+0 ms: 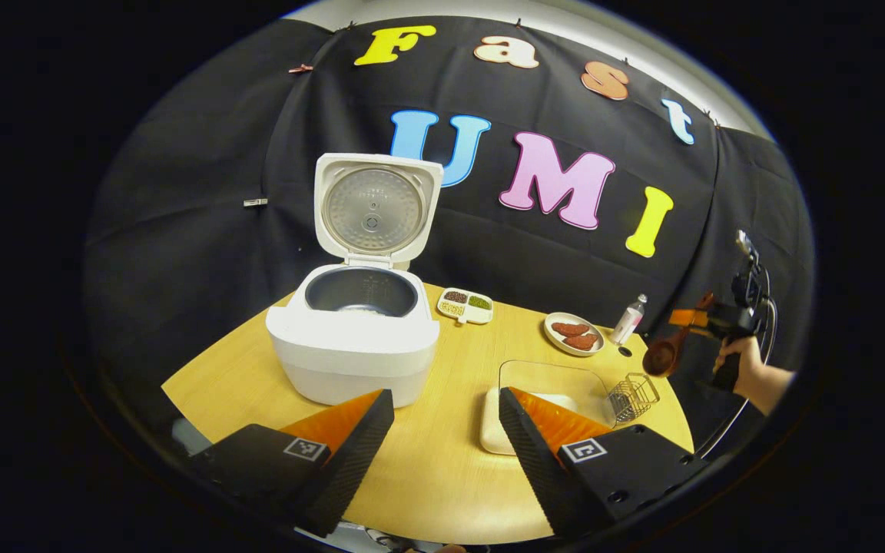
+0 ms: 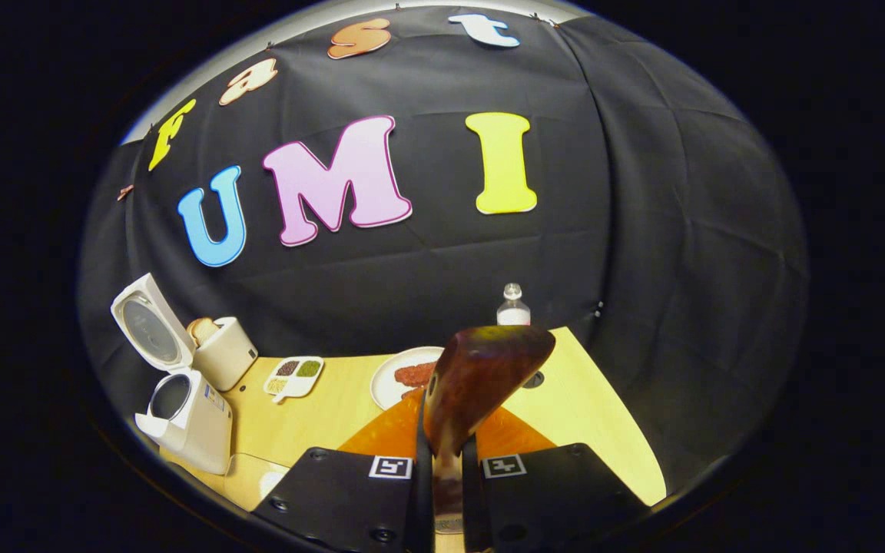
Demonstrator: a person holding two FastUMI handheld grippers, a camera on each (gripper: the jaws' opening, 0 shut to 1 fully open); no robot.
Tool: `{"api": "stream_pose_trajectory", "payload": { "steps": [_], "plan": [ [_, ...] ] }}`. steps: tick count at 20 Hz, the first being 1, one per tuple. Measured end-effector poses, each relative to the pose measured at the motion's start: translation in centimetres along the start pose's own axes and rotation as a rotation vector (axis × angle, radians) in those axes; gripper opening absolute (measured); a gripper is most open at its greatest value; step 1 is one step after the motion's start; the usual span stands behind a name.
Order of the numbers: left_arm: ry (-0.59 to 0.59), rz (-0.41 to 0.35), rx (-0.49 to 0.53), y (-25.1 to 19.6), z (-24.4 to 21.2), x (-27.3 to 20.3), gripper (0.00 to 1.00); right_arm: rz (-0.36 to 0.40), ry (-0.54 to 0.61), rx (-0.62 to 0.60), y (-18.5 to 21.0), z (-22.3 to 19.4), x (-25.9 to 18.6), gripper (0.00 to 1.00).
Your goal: Close the left gripper, press the button to open the rice cooker; take a wooden spoon from the chopstick holder with the right hand, scoop a spoonful of rice and pour it into the rice cooker, then put the wooden spoon back into the chopstick holder.
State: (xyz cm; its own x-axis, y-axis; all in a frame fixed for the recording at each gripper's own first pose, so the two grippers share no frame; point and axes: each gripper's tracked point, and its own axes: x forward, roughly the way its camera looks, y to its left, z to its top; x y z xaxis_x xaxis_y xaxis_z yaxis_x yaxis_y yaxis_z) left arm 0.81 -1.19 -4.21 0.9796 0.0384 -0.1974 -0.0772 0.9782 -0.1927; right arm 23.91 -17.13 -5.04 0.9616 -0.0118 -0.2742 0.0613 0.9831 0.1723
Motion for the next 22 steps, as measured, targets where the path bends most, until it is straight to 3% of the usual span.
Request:
{"api": "stream_pose_trajectory", "payload": {
  "steps": [3, 4, 13, 17, 18, 19, 22],
  "plan": [
    [-0.024, 0.023, 0.029, -0.1, 1.4, -0.2, 0.95, 0.007, 0.054, 0.005, -0.3, -3.2, 1.1, 0.14],
    [-0.032, 0.031, 0.037, 0.0, 1.9, -0.2, 0.95, 0.008, 0.066, 0.004, -0.4, -4.1, 1.4, 0.19],
    [-0.044, 0.128, 0.038, 3.8, 3.9, -0.2, 0.95, -0.029, 0.186, -0.023, -1.2, -10.8, 2.6, 0.19],
    [-0.071, 0.149, 0.045, 5.8, 5.5, -0.1, 0.95, -0.070, 0.152, 0.020, -2.1, -10.2, 1.4, 0.27],
    [-0.082, 0.154, 0.047, 6.4, 6.2, 0.1, 0.95, -0.082, 0.149, 0.013, -2.3, -10.1, 0.8, 0.40],
    [-0.098, 0.153, 0.050, 6.9, 7.2, 0.3, 0.95, -0.091, 0.142, -0.007, -2.7, -10.0, 0.1, 0.46],
    [-0.153, 0.162, 0.088, 8.6, 11.0, 1.2, 0.95, -0.139, 0.121, -0.060, -3.5, -9.4, -2.6, 1.00]
  ]
}}
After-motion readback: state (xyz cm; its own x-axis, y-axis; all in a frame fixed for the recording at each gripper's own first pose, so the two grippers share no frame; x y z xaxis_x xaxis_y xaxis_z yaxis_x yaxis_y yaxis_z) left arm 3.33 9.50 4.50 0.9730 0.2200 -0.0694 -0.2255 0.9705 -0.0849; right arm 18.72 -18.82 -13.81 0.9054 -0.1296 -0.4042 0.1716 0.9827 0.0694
